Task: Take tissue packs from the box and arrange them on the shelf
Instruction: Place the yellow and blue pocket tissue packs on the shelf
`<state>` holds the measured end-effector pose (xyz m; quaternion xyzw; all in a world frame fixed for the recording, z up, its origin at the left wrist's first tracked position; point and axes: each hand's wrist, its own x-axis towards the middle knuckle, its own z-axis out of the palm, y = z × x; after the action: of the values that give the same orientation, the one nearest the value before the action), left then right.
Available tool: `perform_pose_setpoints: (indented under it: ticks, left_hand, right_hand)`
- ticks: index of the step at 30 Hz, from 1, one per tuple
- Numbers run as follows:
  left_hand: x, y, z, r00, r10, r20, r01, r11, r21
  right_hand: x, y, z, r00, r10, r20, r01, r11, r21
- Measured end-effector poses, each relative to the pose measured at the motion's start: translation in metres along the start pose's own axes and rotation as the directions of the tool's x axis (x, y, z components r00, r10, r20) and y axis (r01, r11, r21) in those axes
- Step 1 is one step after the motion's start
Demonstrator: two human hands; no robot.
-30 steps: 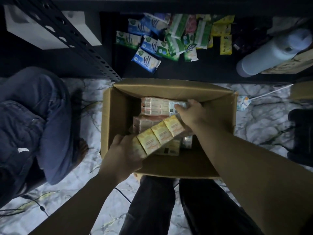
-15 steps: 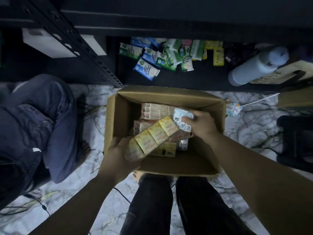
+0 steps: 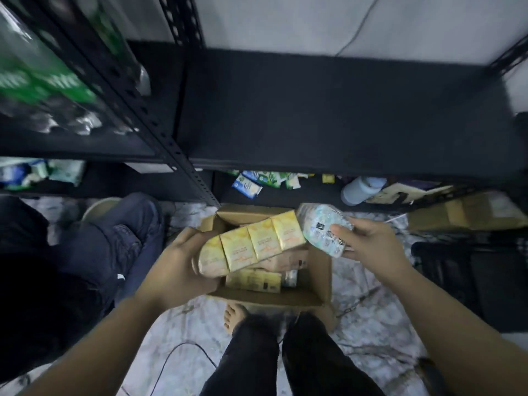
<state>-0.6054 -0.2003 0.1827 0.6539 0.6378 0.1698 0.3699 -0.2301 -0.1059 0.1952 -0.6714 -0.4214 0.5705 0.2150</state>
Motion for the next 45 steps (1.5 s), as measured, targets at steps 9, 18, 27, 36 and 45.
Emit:
perform_pose_setpoints:
  ticks: [9,18,27,36,45]
  left_hand:
    - [-0.016,0.146,-0.141,0.934,0.298,-0.195,-0.294,0.955,0.052]
    - [-0.032,0.265,-0.247,0.802,0.497,-0.331,-0.462,0.868,0.184]
    - [-0.050,0.371,-0.344,0.635,0.660,-0.403,-0.576,0.751,0.323]
    - [-0.064,0.462,-0.421,0.443,0.775,-0.451,-0.612,0.629,0.480]
    - [0.006,0.476,-0.434,0.447,0.738,-0.506,-0.503,0.675,0.539]
  right_hand:
    - [-0.124,-0.182,-0.082,0.945,-0.324,-0.045,0.322,0.945,-0.053]
    - [-0.226,-0.305,-0.138,0.750,-0.657,-0.070,0.627,0.741,-0.240]
    - [-0.312,-0.415,-0.199,0.614,-0.787,-0.065,0.751,0.607,-0.259]
    - [-0.392,-0.497,-0.262,0.484,-0.875,0.026,0.849,0.462,-0.256]
    - [-0.372,-0.515,-0.272,0.278,-0.944,-0.174,0.851,0.327,-0.412]
